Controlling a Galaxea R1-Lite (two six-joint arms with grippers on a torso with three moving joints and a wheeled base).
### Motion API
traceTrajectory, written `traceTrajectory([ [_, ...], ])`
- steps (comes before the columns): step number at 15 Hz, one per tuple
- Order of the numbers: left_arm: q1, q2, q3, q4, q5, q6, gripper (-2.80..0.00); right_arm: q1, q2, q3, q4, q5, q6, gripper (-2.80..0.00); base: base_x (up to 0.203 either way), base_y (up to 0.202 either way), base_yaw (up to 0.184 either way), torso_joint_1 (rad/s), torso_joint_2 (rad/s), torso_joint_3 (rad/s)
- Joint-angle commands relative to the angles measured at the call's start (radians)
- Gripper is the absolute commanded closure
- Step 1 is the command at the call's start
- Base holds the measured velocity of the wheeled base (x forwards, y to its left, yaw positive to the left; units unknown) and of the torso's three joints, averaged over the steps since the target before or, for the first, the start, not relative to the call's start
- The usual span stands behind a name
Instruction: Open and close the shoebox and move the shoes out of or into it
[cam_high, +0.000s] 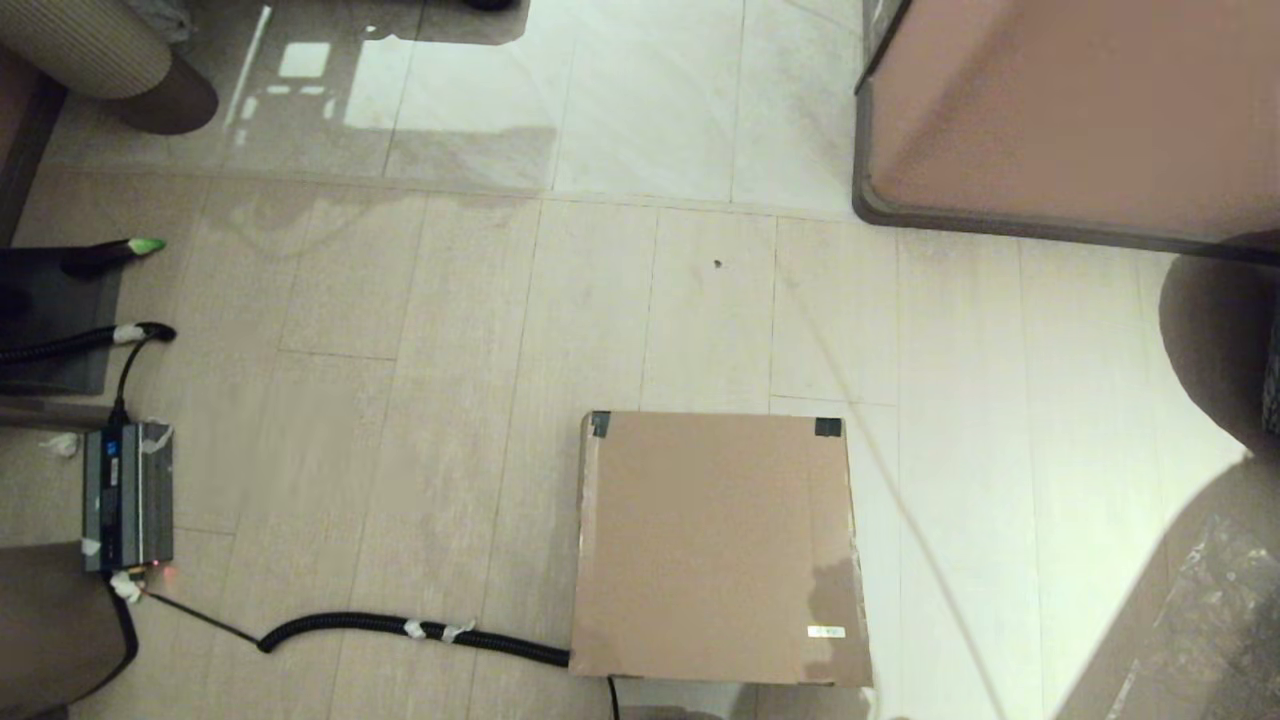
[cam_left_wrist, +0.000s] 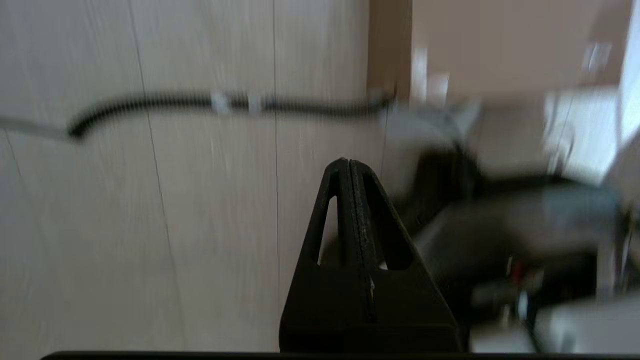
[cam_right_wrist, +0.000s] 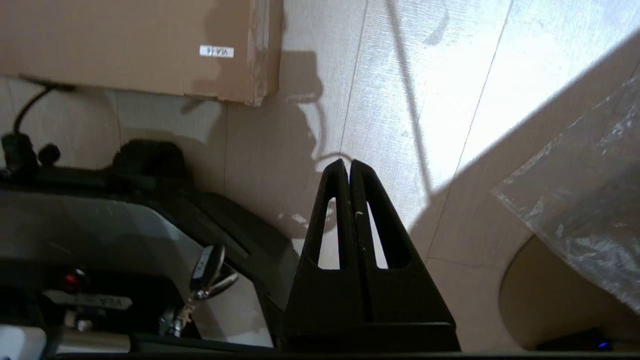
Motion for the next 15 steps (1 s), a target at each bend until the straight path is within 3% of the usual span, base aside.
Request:
traceTrajectory([
  [1, 0.02, -0.169, 0.002, 0.191, -0.009, 0.004, 0.0, -0.017, -0.006, -0.003, 0.002, -0.014, 0.034, 0.0, 0.0, 0.0, 0.0, 0.0, 0.0, 0.0],
  [5, 0.168, -0.19, -0.002, 0.222, -0.013, 0.024, 0.0, -0.115, -0.073, -0.001, 0.001, -0.016, 0.034, 0.0, 0.0, 0.0, 0.0, 0.0, 0.0, 0.0],
  [9, 0.227, -0.457, -0.001, 0.226, -0.022, 0.059, 0.0, -0.123, -0.325, 0.001, -0.002, -0.012, 0.018, 0.0, 0.0, 0.0, 0.0, 0.0, 0.0, 0.0],
  [12, 0.244, -0.492, 0.005, 0.221, -0.033, 0.079, 0.0, -0.12, -0.356, 0.024, -0.066, -0.005, -0.01, 0.0, 0.0, 0.0, 0.0, 0.0, 0.0, 0.0],
  [14, 0.244, -0.492, 0.011, 0.217, -0.053, 0.187, 0.0, -0.12, -0.356, 0.028, -0.076, -0.005, -0.007, 0.0, 0.0, 0.0, 0.0, 0.0, 0.0, 0.0],
  [15, 0.244, -0.492, 0.032, 0.176, -0.105, 0.256, 0.0, -0.12, -0.356, 0.028, -0.075, -0.005, -0.012, 0.0, 0.0, 0.0, 0.0, 0.0, 0.0, 0.0],
])
